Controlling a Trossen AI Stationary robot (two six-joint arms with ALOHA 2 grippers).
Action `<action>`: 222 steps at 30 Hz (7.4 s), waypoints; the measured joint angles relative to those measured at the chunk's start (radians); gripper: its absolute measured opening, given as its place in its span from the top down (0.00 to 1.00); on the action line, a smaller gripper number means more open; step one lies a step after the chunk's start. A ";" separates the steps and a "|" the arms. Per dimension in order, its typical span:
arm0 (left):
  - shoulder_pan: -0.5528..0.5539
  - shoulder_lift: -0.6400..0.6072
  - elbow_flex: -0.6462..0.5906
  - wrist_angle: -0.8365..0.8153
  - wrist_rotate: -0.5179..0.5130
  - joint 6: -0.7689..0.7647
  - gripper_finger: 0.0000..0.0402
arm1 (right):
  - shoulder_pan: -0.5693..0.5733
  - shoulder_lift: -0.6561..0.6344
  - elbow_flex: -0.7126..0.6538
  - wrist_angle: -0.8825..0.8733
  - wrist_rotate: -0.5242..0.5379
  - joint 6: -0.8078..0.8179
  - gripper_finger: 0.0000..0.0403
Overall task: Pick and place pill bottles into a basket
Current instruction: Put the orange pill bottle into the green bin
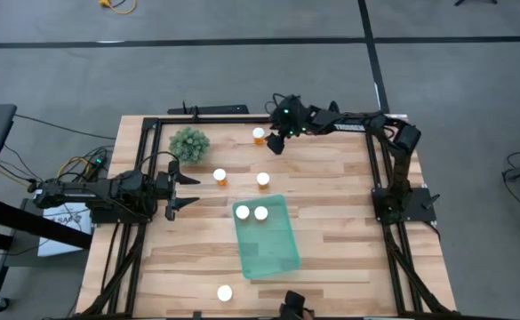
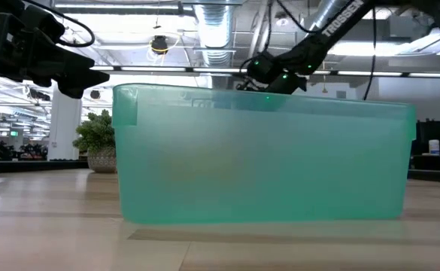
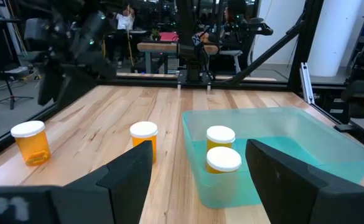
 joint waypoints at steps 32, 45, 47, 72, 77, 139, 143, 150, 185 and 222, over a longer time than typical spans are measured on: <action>0.000 0.000 0.000 0.000 0.000 0.000 0.38 | 0.027 0.207 0.578 -0.662 0.026 -0.229 0.40; 0.000 0.000 0.000 0.000 0.000 0.000 0.38 | 0.026 0.207 0.602 -0.702 0.055 -0.255 0.40; 0.000 0.000 0.000 0.000 0.000 0.000 0.38 | 0.026 0.207 0.612 -0.713 0.055 -0.241 0.40; 0.000 0.000 0.000 0.000 0.000 0.000 0.38 | 0.085 0.234 0.660 -0.641 0.045 -0.168 0.40; 0.000 0.000 0.000 0.000 0.000 0.000 0.38 | 0.082 0.233 0.660 -0.653 0.040 -0.146 0.40; 0.000 0.000 0.000 0.000 0.000 0.000 0.38 | 0.020 0.372 0.769 -0.683 0.021 -0.066 0.40; 0.000 0.000 0.000 0.000 0.000 0.000 0.38 | 0.009 0.372 0.771 -0.697 0.021 -0.054 0.40; 0.000 0.000 0.000 0.000 0.000 0.000 0.38 | 0.005 0.372 0.771 -0.730 0.018 -0.044 0.40; 0.000 0.000 0.000 0.000 0.000 0.000 0.38 | 0.040 0.410 0.771 -0.731 0.030 -0.074 0.40; 0.000 0.000 0.000 0.000 0.000 0.000 0.38 | 0.074 0.419 0.940 -0.832 0.105 -0.108 0.03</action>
